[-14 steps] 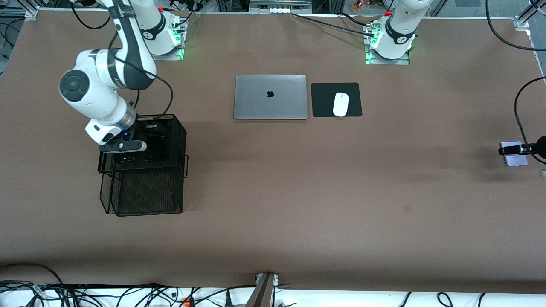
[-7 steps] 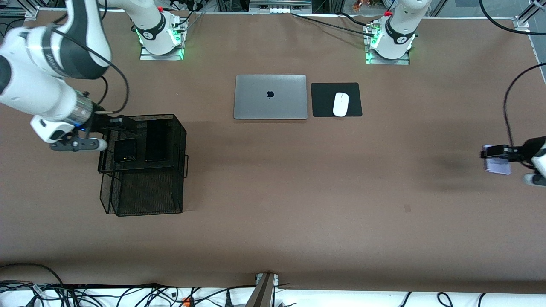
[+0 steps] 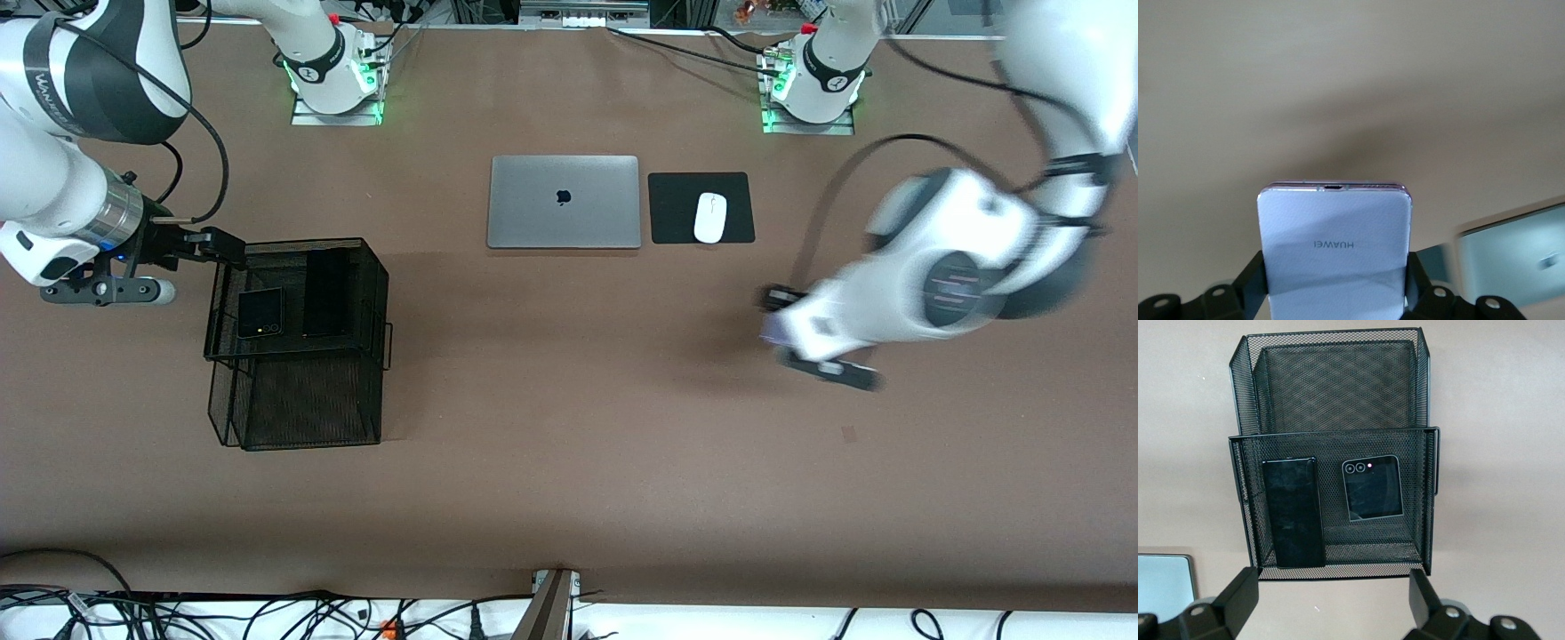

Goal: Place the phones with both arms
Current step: 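Set the white phone down beside the laptop with the left gripper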

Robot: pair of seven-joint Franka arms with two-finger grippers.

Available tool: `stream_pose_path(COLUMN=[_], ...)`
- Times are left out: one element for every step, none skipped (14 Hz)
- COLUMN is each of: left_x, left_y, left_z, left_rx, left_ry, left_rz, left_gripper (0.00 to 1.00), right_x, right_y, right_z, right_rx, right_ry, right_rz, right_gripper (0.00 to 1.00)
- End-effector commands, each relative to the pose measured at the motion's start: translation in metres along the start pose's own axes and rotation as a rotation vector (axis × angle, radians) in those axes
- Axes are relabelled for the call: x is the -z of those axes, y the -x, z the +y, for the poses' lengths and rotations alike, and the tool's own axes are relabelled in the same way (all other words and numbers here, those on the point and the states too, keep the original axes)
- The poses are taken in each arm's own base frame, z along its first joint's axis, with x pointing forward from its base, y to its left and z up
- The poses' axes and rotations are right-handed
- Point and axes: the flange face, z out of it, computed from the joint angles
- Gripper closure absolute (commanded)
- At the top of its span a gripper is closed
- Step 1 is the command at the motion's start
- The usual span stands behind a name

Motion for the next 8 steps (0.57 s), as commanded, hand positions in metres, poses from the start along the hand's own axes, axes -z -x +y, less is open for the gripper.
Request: stream_pose_path(left_x=[-0.039,-0.06,-0.081,-0.097,-0.115,-0.131,-0.145,-0.158], left_y=[-0.01,-0.013,-0.014,-0.015,-0.019,-0.023,-0.029,-0.03], left_z=[0.101,0.13,0.159,0.184,0.198,0.211,0.217,0.229], left_rx=[0.095,0.129,0.146,0.153,0.161,0.166,0.182,0.193], left_ry=[0.031,0.051,0.086,0.125,0.174,0.235,0.305,0.366], left_rz=[0.069,0.09,0.109,0.129,0.144,0.155,0.163,0.169], left_gripper=[0.77,0.77,0.77,0.77,0.78,0.78,0.78,0.78], right_x=[0.006,0.005,0.005,0.004,0.003,0.002,0.002,0.001], right_y=[0.002,0.002,0.001,0.001,0.001,0.001,0.001,0.001], right_z=[0.003,0.002,0.001,0.0,0.001,0.001,0.001,0.001], right_rx=[0.009,0.011,0.011,0.012,0.01,0.011,0.01,0.011], right_ry=[0.012,0.012,0.013,0.014,0.015,0.015,0.017,0.017], right_rz=[-0.009,-0.009,-0.01,-0.012,-0.013,-0.014,-0.014,-0.017], right_gripper=[0.0,0.0,0.0,0.0,0.0,0.0,0.0,0.0])
